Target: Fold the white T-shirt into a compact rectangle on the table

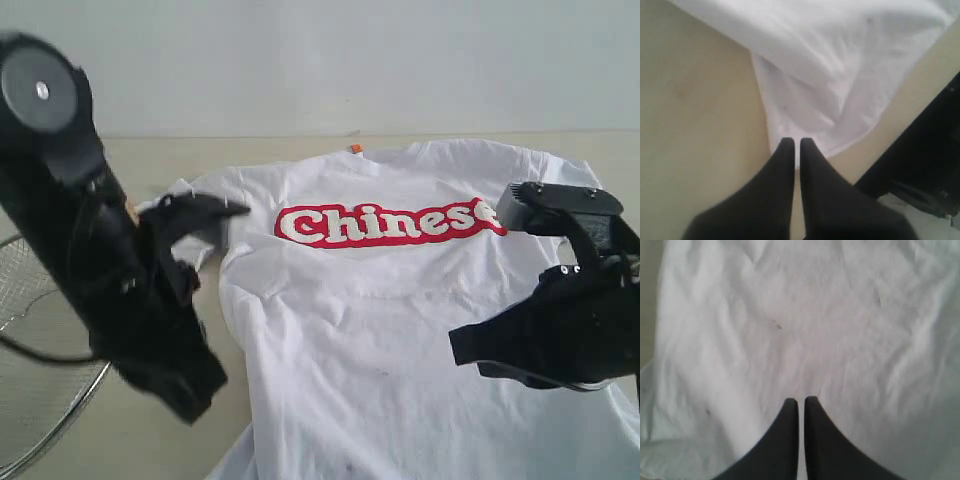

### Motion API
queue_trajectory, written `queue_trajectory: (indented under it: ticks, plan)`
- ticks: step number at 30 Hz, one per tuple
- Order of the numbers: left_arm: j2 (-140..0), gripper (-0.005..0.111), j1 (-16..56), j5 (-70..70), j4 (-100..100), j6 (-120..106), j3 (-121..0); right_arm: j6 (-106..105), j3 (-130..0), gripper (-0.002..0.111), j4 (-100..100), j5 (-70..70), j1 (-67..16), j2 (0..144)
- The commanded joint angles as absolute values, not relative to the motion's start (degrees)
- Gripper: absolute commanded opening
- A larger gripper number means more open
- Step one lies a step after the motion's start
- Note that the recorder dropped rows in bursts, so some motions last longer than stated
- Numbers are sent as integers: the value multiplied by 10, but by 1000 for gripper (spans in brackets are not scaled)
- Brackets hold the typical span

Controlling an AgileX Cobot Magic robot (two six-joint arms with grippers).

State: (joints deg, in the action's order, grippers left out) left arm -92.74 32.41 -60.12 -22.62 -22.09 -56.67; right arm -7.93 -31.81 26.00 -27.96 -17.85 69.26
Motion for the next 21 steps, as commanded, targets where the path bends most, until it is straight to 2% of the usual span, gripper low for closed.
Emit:
queue_trajectory:
  ticks: [1, 10, 21]
  plan:
    - [-920, 5, 387, -536, -231, -181, -491, -77, -313, 0, 261, -283, -177, 675]
    - [-940, 5, 443, -445, -230, -150, -465, -77, -313, 0, 261, -283, -177, 670]
    - [-1022, 5, 446, -405, -228, -141, -465, -84, -313, 0, 261, -303, -177, 670]
